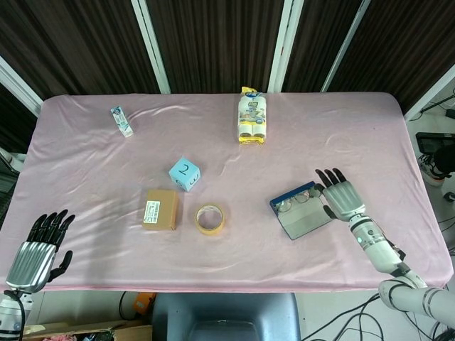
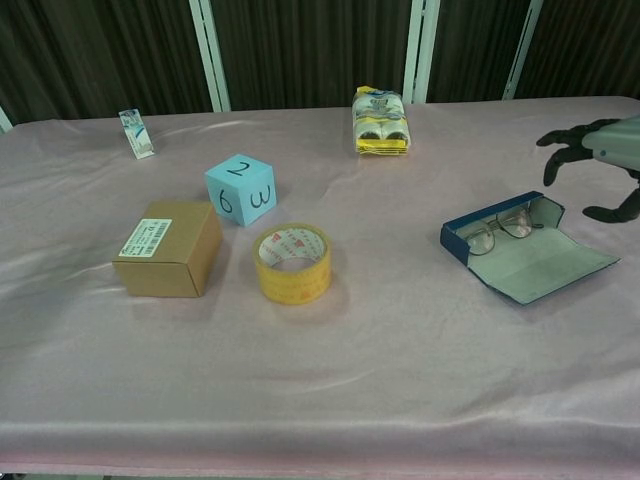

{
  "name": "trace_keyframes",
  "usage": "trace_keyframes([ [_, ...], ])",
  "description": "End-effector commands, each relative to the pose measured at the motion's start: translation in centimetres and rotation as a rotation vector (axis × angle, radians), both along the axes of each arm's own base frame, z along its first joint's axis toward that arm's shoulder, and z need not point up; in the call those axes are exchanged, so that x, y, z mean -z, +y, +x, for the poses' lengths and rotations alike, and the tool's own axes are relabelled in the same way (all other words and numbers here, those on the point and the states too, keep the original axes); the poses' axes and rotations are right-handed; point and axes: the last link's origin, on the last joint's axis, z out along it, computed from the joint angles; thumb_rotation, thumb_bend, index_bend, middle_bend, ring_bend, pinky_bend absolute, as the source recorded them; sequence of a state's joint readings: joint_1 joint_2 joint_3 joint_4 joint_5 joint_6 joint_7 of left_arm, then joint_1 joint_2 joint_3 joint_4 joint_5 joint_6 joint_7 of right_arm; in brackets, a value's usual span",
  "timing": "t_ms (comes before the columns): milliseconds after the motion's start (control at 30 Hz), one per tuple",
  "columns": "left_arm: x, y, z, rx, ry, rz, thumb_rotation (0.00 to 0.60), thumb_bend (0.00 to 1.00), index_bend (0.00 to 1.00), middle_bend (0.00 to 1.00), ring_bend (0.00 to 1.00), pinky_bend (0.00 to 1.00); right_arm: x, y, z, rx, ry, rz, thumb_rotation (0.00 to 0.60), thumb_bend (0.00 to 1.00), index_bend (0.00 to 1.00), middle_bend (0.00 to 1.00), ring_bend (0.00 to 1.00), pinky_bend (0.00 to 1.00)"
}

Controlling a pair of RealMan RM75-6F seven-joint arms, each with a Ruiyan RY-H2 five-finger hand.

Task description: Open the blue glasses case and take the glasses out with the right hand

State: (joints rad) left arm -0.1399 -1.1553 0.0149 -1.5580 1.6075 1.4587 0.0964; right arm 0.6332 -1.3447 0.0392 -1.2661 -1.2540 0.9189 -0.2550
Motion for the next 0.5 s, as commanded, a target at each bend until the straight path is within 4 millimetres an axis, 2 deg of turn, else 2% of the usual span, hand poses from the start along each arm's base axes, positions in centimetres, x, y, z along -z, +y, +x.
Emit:
trace_keyframes([
  [33, 0.0, 0.0, 0.0, 0.002, -0.001, 0.002, 0.600, 0.42, 0.00, 0.00, 0.00, 0.05, 1.0, -1.4, 1.7, -0.036, -0.037, -0.013, 0.600, 0.52, 0.42, 0.12, 0.00, 0.00],
  [233, -0.1, 0.0, -0.1, 0.002, 0.000, 0.001, 0.600, 0.42, 0.00, 0.00, 0.00, 0.05, 3.7, -4.0, 3.4, -0.035, -0.037, 0.018, 0.600, 0.52, 0.45, 0.12, 0.00, 0.00],
  [500, -0.1, 0.1, -0.2, -0.002, -0.001, 0.003, 0.600, 0.42, 0.00, 0.00, 0.00, 0.05, 5.3, -4.2, 3.9, -0.063, -0.003, 0.054, 0.600, 0.52, 0.51, 0.12, 0.00, 0.00],
])
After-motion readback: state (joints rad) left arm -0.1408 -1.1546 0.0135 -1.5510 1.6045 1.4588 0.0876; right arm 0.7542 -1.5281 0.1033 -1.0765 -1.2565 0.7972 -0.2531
